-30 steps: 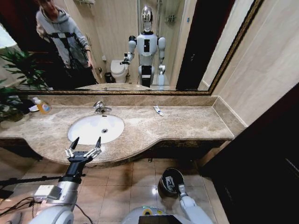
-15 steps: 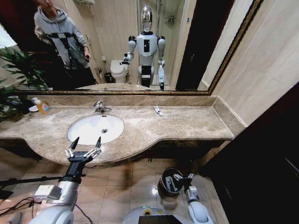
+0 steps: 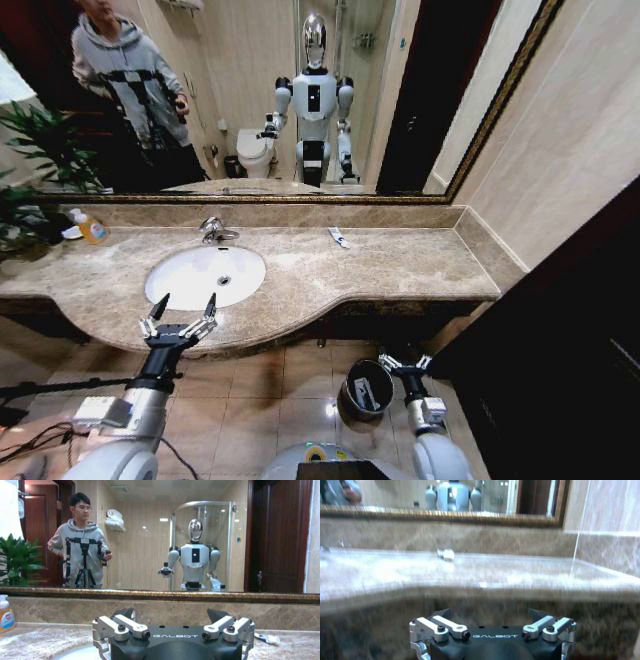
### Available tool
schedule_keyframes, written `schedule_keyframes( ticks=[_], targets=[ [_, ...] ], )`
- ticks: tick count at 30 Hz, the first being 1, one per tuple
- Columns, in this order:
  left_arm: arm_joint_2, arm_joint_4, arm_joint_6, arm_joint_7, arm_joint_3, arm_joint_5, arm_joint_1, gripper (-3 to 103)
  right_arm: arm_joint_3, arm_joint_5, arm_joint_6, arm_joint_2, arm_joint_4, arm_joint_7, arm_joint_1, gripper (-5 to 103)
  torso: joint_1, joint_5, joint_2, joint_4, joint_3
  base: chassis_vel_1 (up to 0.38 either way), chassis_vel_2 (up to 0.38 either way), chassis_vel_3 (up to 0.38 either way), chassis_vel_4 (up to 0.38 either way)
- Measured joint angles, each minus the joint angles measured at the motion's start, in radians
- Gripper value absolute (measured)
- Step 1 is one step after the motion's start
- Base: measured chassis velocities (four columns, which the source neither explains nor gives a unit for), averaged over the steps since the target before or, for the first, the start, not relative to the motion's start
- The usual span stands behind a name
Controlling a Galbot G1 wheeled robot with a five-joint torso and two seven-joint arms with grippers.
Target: Pick up the trash from the sink and place it in the trash bin.
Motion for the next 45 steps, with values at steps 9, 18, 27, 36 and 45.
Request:
schedule_keyframes(
  ticks=[9,18,27,36,45],
  targets=[
    [0.000,0.000,0.000,0.000,0.000,0.000,0.000,100,-0.019,0.017,-0.089,-0.021,0.104,-0.026,0.083,100,0.000,0.0001,0.000,0.0001,0.000,0.000,0.000,0.000,0.000],
    [0.000,0.000,0.000,0.000,0.000,0.000,0.000,100,-0.056,0.036,-0.191,-0.063,0.086,-0.035,0.252,100,0.000,0.0000,0.000,0.0000,0.000,0.000,0.000,0.000,0.000],
    [0.000,0.000,0.000,0.000,0.000,0.000,0.000,100,-0.170,0.043,-0.291,-0.106,-0.057,-0.053,0.534,100,0.000,0.0001,0.000,0.0001,0.000,0.000,0.000,0.000,0.000],
    [0.000,0.000,0.000,0.000,0.000,0.000,0.000,100,-0.312,0.206,-0.386,-0.107,-0.264,-0.029,0.760,100,0.000,0.0000,0.000,0.0001,0.000,0.000,0.000,0.000,0.000],
    [0.000,0.000,0.000,0.000,0.000,0.000,0.000,100,-0.341,0.223,-0.407,-0.039,-0.534,-0.028,1.017,100,0.000,-0.0001,0.000,0.0002,0.000,0.000,0.000,0.000,0.000]
  ],
)
